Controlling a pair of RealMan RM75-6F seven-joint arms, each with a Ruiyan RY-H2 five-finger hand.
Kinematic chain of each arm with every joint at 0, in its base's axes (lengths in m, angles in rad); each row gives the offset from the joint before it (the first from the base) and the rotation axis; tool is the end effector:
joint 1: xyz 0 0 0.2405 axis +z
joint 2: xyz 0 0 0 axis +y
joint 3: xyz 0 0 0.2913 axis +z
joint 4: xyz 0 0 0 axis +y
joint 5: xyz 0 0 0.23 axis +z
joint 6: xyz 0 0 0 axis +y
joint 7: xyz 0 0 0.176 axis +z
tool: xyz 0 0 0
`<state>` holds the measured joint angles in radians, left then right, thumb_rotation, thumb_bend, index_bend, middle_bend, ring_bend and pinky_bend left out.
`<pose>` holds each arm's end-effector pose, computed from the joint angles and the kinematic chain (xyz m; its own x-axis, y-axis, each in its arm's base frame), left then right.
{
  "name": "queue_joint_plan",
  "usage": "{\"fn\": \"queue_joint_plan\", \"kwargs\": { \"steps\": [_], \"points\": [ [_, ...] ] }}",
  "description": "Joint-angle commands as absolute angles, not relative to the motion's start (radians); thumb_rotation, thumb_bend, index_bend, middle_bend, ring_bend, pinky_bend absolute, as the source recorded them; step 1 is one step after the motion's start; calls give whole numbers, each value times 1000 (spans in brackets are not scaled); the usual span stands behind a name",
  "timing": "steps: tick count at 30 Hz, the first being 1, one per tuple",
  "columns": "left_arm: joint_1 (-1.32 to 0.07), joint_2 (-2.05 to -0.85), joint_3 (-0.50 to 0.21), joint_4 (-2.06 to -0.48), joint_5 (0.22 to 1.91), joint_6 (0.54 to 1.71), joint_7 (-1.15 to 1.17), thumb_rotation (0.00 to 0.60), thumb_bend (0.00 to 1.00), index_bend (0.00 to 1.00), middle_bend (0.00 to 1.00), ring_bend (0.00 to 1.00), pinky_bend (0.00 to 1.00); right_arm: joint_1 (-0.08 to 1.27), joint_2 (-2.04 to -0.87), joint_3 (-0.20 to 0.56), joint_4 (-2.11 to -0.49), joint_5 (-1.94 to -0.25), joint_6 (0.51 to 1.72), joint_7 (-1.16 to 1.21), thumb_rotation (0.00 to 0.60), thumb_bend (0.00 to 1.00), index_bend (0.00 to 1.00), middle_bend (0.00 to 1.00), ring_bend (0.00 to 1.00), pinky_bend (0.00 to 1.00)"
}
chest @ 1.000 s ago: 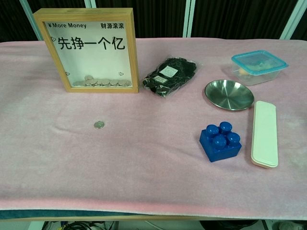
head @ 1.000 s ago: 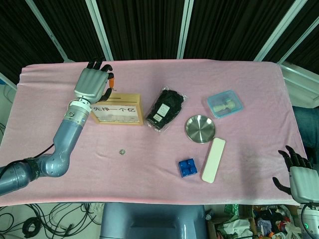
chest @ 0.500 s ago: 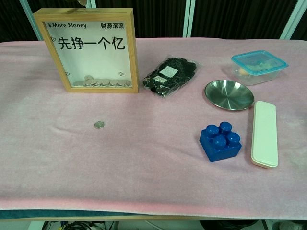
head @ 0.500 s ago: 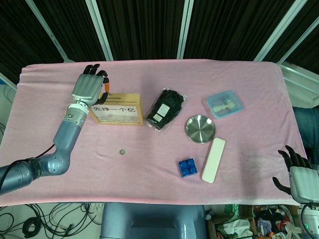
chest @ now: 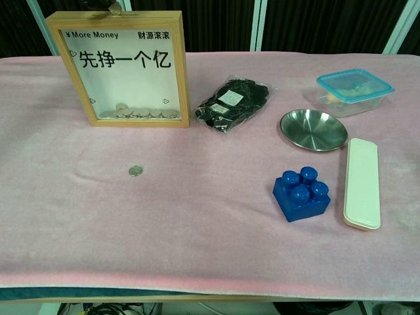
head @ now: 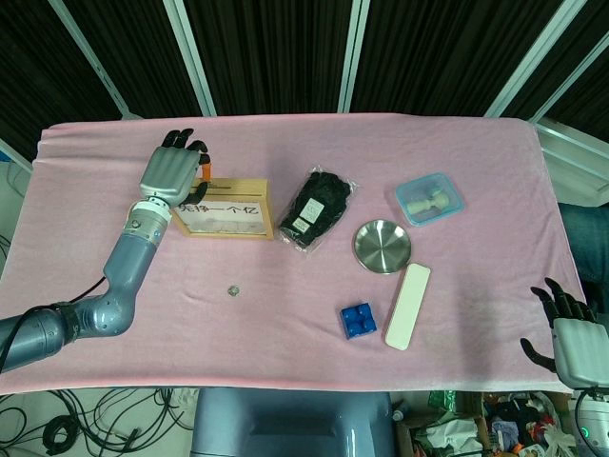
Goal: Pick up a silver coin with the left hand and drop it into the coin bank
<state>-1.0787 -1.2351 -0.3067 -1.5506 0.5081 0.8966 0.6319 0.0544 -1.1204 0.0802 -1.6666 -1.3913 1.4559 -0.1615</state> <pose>-0.0875 0.5138 0.0937 0.5383 0.1269 0.8331 0.8369 -0.1967 -0.5108 -0.3611 -0.2116 0.1567 0.4759 -0.0345 0.8788 -0.8715 0.1156 0.4765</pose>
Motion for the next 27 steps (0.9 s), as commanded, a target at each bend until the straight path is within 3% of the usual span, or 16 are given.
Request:
{"fn": "queue_joint_plan", "kwargs": {
  "steps": [1,12,21,27],
  "points": [
    [-1082,-1238,-300,-1546,507,898,631,600,428,635,231,6,70,55,-1120,81,-1667,-1389,1455,-160,600,167,188,59,159,201],
    [-1099,-1259,-280,-1525,513,896,610,600,428,618,227,6,65,55,-1117,82,-1671,-1383,1450,-156,600,166,188,59,159,201],
    [-1098,-1243,-279,-1543,543,897,574,600,427,306,204,6,63,55,-1117,83,-1672,-1382,1450,-157,600,167,188,59,159,201],
    [-1090,-1224,-284,-1568,573,912,544,600,427,256,207,6,63,55,-1117,84,-1674,-1375,1448,-157,600,167,188,59,159,201]
  ]
}}
